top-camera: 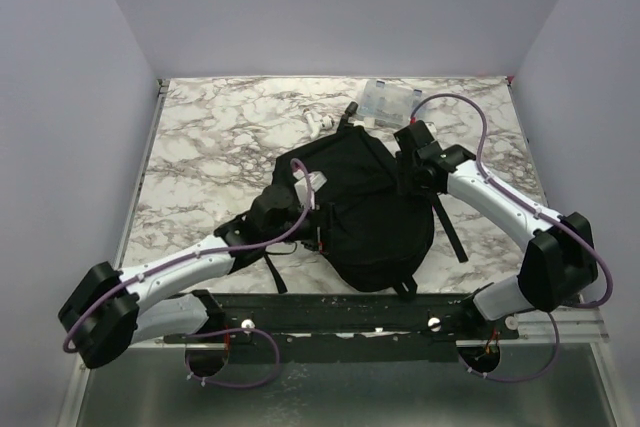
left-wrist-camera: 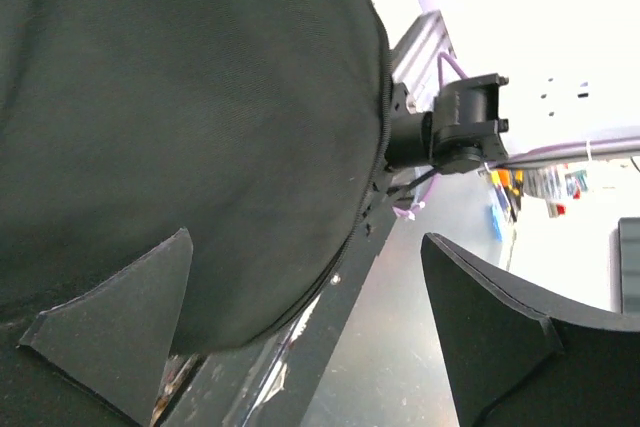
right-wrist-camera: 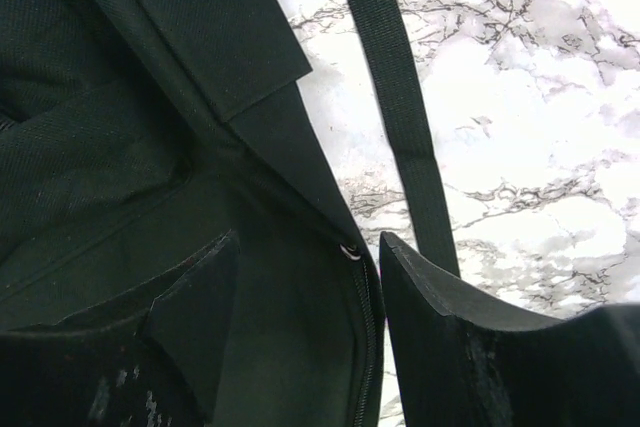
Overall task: Pack the student bag
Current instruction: Adjust the student bag at the center of the board.
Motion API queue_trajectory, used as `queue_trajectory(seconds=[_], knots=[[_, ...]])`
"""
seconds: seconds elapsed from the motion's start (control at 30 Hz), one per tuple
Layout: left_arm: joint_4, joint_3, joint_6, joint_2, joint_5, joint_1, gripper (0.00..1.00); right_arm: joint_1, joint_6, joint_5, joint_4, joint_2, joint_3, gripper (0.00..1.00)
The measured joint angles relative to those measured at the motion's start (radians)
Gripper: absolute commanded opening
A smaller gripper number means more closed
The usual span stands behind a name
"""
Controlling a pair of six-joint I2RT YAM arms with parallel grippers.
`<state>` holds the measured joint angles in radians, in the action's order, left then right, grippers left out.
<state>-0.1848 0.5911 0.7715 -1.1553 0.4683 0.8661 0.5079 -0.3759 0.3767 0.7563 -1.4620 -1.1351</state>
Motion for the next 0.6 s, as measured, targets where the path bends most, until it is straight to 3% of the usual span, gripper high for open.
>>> queue_trajectory(seconds=[0.27, 0.4, 0.6], knots=[[0.063, -0.188, 0.129, 0.29, -0.172, -0.059, 0.94, 0.037, 0.027, 0.051, 0.0, -0.066, -0.001, 0.52], [0.106, -0.24, 0.162, 0.41, -0.273, -0.089, 0.92, 0.051, 0.029, 0.109, 0.003, -0.146, -0.01, 0.37], [0.127, -0.245, 0.186, 0.37, -0.338, -0.109, 0.84, 0.063, -0.015, 0.221, 0.03, -0.193, -0.042, 0.25]])
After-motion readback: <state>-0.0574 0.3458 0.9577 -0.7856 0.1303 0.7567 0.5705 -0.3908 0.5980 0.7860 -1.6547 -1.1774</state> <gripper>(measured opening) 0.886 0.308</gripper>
